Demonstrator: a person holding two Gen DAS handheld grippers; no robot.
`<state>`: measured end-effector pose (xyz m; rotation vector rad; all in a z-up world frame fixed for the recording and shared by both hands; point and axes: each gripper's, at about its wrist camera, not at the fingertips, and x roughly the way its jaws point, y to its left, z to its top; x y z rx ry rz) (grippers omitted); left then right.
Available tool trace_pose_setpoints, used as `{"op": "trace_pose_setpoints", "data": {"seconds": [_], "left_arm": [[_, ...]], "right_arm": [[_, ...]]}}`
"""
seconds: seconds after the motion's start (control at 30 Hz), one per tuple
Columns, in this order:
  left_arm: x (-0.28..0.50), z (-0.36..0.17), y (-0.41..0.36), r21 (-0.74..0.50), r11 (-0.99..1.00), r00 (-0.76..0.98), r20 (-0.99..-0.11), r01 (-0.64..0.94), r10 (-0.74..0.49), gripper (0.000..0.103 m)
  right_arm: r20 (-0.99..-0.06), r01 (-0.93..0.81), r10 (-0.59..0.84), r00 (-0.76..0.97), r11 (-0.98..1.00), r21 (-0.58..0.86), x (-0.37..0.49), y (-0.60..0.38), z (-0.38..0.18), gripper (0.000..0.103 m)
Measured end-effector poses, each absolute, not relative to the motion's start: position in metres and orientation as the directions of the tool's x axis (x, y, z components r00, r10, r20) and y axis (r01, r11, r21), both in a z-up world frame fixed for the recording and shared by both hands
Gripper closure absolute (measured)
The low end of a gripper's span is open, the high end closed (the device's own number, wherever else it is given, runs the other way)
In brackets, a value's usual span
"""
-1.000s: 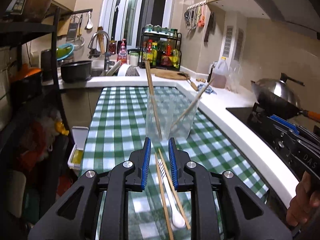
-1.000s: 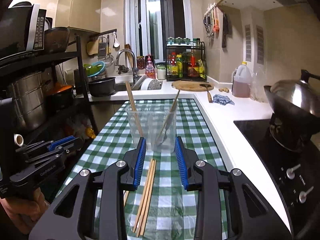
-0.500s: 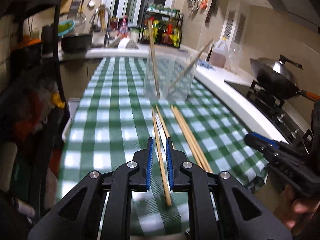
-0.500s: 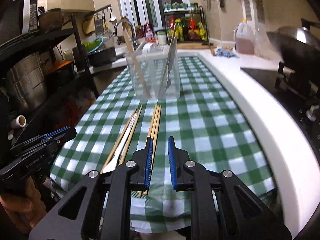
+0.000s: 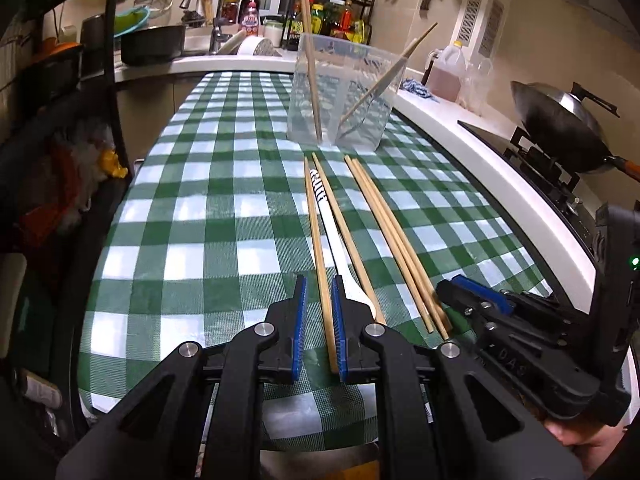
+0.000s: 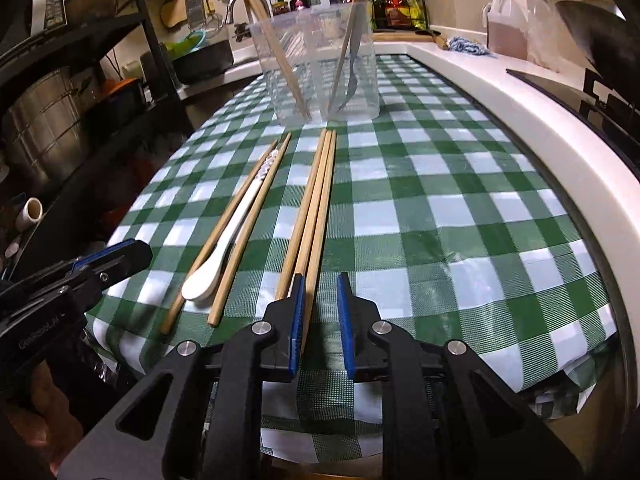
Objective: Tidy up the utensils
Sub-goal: 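Close the right tool on a wooden chopstick while the left tool grasps another chopstick, then hold the grasped chopsticks in both tools against the checked cloth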
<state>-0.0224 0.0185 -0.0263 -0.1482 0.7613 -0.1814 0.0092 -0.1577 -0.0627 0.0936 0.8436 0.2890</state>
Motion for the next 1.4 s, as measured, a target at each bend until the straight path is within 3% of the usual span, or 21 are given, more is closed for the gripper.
{"op": "trace_pose_setpoints", "data": {"seconds": [0.4,0.53,1.4], "left_arm": [[-0.024,-0.043,0.008,-0.178,0.977,0.667,-0.715,0.116,-0.209,0.091],[-0.024,-0.046,0.006,-0.163,0.980,0.661,-0.724,0.117,-0.200,0.091],[-0.022,-0.052,0.008,-0.085,0.993,0.660,-0.742,0.078,-0.115,0.096]], "right_arm": [[-0.739,-0.227,0.247,0.627,0.965,0.130,0.005,-0.152,-0.065,0.084],[-0.742,-0.222,0.238,0.627,0.967,0.123,0.005,-0.155,-0.065,0.096],[-0.741,-0.136,0.165,0.651,0.986,0.100,0.002,-0.189,-0.066,0.095]]}}
